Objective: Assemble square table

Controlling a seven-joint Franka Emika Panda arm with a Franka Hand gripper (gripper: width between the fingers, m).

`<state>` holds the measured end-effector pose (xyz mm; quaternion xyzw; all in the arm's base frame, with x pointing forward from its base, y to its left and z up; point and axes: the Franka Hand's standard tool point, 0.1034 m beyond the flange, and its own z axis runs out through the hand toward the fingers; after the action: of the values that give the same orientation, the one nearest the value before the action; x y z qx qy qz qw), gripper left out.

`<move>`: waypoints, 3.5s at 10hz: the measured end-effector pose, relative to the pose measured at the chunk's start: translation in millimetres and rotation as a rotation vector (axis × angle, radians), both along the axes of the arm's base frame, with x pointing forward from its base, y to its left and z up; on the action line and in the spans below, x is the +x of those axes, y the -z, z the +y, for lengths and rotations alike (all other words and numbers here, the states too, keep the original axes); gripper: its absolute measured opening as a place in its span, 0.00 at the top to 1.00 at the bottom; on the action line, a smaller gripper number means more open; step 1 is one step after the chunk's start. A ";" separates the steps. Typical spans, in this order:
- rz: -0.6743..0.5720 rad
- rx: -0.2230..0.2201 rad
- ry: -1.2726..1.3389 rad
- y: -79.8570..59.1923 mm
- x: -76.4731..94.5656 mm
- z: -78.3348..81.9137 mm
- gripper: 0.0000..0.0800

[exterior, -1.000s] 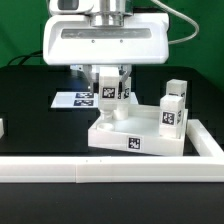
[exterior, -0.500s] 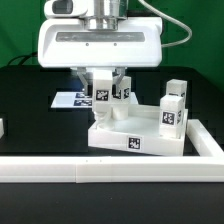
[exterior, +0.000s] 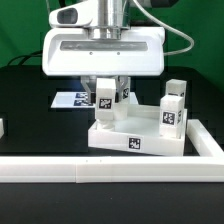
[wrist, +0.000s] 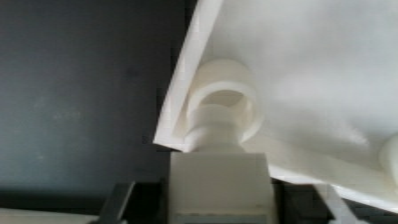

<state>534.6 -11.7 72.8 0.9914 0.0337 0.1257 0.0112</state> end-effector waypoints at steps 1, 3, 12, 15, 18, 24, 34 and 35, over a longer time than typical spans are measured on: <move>-0.013 -0.006 -0.001 -0.5 1.3 -0.7 0.64; -0.027 -0.011 0.014 -0.7 1.0 -1.5 0.64; -0.032 -0.011 -0.004 3.4 0.6 8.8 0.64; -0.028 -0.018 -0.003 9.5 -1.4 7.0 0.64; -0.039 -0.029 0.001 12.6 -1.9 2.6 0.64; -0.126 -0.081 0.006 14.7 -0.5 -7.5 0.64; -0.128 -0.082 0.007 14.7 -0.5 -8.5 0.19; -0.117 -0.077 0.010 15.1 -1.3 -8.1 0.19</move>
Offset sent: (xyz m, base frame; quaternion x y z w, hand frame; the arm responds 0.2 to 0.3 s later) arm 0.0000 0.0000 0.0000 0.0000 0.0000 0.0000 1.0000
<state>533.3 -19.8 57.7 0.9813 0.0328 0.1822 0.0518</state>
